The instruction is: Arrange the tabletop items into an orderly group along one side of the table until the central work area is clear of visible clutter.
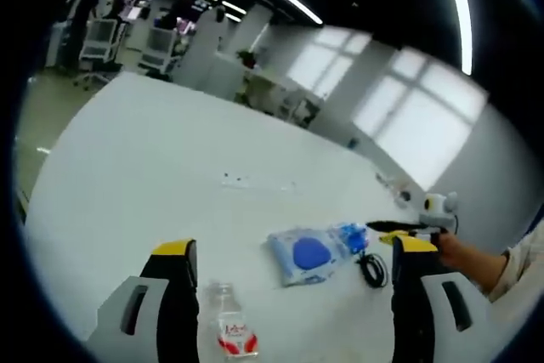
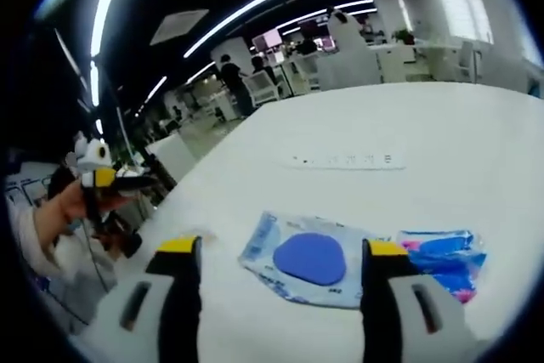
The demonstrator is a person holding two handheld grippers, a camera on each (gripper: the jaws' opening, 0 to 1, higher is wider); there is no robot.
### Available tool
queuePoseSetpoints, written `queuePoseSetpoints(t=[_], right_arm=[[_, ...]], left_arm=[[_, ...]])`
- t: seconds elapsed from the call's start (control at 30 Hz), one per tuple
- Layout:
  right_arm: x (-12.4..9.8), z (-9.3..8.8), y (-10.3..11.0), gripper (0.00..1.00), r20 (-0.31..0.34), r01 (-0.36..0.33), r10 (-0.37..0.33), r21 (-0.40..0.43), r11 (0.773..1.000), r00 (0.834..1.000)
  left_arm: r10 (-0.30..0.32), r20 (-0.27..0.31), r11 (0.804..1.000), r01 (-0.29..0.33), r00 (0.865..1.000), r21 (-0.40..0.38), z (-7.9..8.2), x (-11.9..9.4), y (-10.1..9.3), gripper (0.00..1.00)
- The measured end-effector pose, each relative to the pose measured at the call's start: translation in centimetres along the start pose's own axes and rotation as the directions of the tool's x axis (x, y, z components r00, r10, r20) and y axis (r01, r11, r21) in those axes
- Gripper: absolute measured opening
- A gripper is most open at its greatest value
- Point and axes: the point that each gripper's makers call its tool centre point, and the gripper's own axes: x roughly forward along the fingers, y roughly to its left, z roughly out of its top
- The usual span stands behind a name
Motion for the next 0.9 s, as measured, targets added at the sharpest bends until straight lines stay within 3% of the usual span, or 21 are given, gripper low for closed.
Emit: queuePoseSetpoints(t=[0.1, 0.23, 0.47, 0.9], right_arm=[[0.1, 0.1, 0.9, 0.77, -0.005, -0.015, 0.015, -0.013, 1.0, 1.0], [0.4, 0.3, 2.5, 0.77, 0.002, -0.062, 0.062, 0.031, 0.998, 0.998], [1.4, 0.1, 4.9, 0.77, -0.027, -0.105, 0.106, 0.008, 0.994, 0.994], [4.4, -1.0, 10.3, 0.77, -0.089, -0.185, 0.184, -0.006, 0.983, 0.979]], left_arm=[[-0.009, 0.026, 1.0, 0.01, 1.0, -0.022, 0.3, -1.5, 0.1, 0.92], [-0.017, 0.044, 0.999, 0.019, 0.999, -0.039, 0.2, -3.4, 0.1, 0.92], [-0.011, 0.078, 0.997, 0.017, 0.997, -0.07, -0.3, -6.9, 0.7, 0.92], [-0.005, 0.07, 0.996, 0.011, 0.998, -0.092, -1.8, -10.9, 1.6, 0.91]])
